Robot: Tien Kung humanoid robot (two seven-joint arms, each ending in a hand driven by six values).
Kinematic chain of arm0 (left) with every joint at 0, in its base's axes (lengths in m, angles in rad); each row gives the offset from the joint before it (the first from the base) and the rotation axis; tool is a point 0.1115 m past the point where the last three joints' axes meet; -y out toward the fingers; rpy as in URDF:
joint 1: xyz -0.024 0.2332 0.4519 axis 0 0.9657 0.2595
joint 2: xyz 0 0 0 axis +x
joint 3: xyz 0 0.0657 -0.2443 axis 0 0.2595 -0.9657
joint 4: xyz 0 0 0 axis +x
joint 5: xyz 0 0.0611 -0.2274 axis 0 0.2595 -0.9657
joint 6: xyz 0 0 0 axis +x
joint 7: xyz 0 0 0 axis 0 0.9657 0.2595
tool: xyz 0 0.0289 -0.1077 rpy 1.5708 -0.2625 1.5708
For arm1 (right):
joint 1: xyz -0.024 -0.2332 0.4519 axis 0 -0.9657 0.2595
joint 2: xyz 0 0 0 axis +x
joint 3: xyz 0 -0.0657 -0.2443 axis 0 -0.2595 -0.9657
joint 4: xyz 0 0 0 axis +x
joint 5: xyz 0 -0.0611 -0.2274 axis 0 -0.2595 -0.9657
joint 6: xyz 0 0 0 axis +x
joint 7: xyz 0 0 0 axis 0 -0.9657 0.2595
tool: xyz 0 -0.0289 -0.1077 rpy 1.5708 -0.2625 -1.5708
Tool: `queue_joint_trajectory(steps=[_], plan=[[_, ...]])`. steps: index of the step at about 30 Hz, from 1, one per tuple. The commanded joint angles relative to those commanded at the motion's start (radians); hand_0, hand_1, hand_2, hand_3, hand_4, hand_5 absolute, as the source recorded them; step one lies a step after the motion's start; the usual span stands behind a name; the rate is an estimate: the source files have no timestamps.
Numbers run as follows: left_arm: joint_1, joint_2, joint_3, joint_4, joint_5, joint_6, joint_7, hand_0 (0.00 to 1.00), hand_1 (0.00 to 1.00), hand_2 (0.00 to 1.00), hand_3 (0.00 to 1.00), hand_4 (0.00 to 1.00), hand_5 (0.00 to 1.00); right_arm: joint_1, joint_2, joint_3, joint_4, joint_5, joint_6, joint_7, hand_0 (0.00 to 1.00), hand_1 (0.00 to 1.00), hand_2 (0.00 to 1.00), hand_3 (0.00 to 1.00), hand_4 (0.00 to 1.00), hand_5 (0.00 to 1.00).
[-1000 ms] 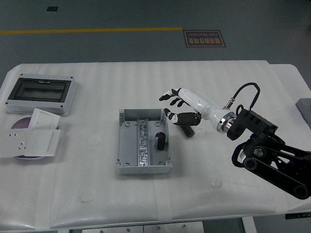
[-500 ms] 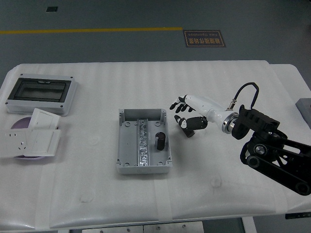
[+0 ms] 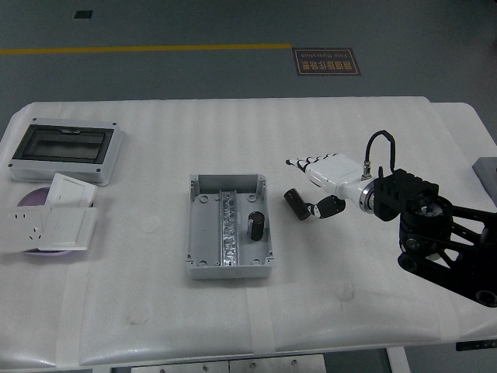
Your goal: Pick up the battery,place it into the box
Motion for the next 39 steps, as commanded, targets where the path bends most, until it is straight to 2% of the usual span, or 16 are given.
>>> queue_joint_trajectory(steps=[8,18,21,22,27,28,33,34,39], plan=[[-0.004,0.001,0.002,0.000,-0.001,0.000,-0.001,0.650,0.591,0.543,0.588,0.403,0.043,0.080,-0.012,-0.133,-0.020,-0.003,0.010,-0.008,0.865,0.885,0.998,0.998,0.724,0.092],[-0.007,0.002,0.005,-0.001,-0.003,0.001,-0.002,0.649,0.588,0.541,0.583,0.387,0.030,0.155,0.037,-0.254,-0.064,-0.019,-0.031,0.009,0.850,0.863,0.998,0.998,0.713,0.109],[-0.008,0.003,0.005,-0.001,-0.003,0.002,-0.002,0.649,0.588,0.541,0.583,0.387,0.030,0.169,0.048,-0.278,-0.088,-0.019,-0.044,0.018,0.850,0.863,0.998,0.998,0.713,0.109],[-0.008,0.004,0.004,-0.001,-0.002,0.001,-0.002,0.650,0.588,0.541,0.583,0.381,0.030,0.173,0.051,-0.284,-0.096,-0.019,-0.049,0.021,0.812,0.820,0.998,0.998,0.691,0.129],[-0.008,0.005,0.005,-0.001,-0.002,0.001,-0.002,0.650,0.588,0.541,0.583,0.381,0.030,0.186,0.068,-0.321,-0.126,-0.014,-0.069,0.035,0.812,0.820,0.998,0.998,0.691,0.129],[-0.009,0.005,0.006,-0.001,-0.003,0.002,-0.002,0.650,0.587,0.541,0.583,0.374,0.024,0.187,0.070,-0.328,-0.130,-0.013,-0.070,0.036,0.776,0.790,0.998,0.998,0.630,0.133],[-0.010,0.005,0.010,-0.001,-0.008,0.002,-0.003,0.650,0.587,0.541,0.583,0.374,0.024,0.191,0.078,-0.355,-0.143,-0.003,-0.074,0.041,0.776,0.790,0.998,0.998,0.630,0.133],[-0.010,0.005,0.010,-0.001,-0.007,0.003,-0.003,0.649,0.586,0.541,0.583,0.369,0.022,0.191,0.078,-0.357,-0.144,-0.002,-0.076,0.043,0.740,0.763,0.942,0.998,0.585,0.135],[-0.011,0.006,0.009,-0.001,-0.006,0.003,-0.004,0.649,0.586,0.541,0.583,0.369,0.022,0.190,0.079,-0.360,-0.150,0.003,-0.091,0.048,0.740,0.763,0.942,0.998,0.585,0.135]])
